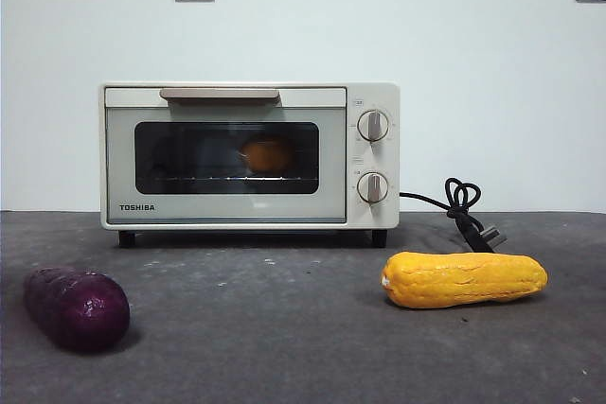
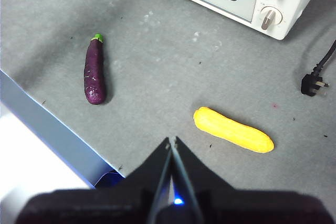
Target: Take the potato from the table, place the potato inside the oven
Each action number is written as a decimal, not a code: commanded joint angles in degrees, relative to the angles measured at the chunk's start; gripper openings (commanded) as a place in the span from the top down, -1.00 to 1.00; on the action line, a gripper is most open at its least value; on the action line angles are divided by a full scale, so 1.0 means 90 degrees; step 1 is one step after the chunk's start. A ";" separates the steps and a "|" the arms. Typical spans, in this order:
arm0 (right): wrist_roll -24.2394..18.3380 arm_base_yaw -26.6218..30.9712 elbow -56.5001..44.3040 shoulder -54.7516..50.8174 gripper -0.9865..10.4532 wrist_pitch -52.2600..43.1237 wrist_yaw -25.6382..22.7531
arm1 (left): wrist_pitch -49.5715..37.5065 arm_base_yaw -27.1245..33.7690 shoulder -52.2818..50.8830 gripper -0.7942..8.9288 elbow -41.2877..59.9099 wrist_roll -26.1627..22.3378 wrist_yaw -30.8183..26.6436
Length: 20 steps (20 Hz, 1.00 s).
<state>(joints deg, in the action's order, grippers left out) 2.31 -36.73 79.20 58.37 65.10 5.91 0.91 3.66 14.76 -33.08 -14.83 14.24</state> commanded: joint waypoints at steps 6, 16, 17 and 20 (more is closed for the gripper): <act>0.0022 -0.0007 0.0022 -0.0034 0.83 -0.0015 -0.0007 | -0.0092 0.0102 -0.1156 0.85 0.2613 0.0032 -0.0775; 0.0022 -0.0010 0.0022 -0.0075 0.83 -0.0012 -0.0007 | 0.1052 0.0095 -0.1627 0.85 0.3650 0.0036 -0.0743; 0.0022 -0.0010 0.0022 -0.0075 0.83 -0.0012 -0.0007 | 0.1008 0.0095 -0.1627 0.85 0.3650 0.0165 -0.0741; 0.0022 -0.0010 0.0022 -0.0075 0.82 -0.0012 -0.0005 | 0.1008 0.0104 -0.1627 0.85 0.3650 0.0410 -0.0733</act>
<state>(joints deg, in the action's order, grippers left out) 2.33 -36.73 79.22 57.78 65.12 5.89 10.07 4.40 0.27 -1.04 -12.27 7.62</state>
